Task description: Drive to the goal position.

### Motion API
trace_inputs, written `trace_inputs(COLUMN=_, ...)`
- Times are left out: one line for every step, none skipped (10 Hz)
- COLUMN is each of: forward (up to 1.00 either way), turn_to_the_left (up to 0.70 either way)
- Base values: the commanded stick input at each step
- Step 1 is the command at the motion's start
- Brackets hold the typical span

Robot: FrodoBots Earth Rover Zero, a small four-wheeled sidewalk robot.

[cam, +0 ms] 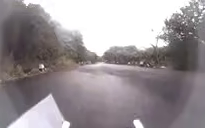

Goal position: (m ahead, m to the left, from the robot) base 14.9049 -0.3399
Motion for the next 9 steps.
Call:
trace_inputs(forward=1.00, turn_to_the_left=0.00)
trace_inputs(forward=1.00, turn_to_the_left=0.00)
trace_inputs(forward=1.00, turn_to_the_left=0.00)
trace_inputs(forward=1.00, turn_to_the_left=0.00)
trace_inputs(forward=1.00, turn_to_the_left=0.00)
trace_inputs(forward=1.00, turn_to_the_left=0.00)
trace_inputs(forward=1.00, turn_to_the_left=0.00)
trace_inputs(forward=1.00, turn_to_the_left=0.00)
trace_inputs(forward=1.00, turn_to_the_left=0.00)
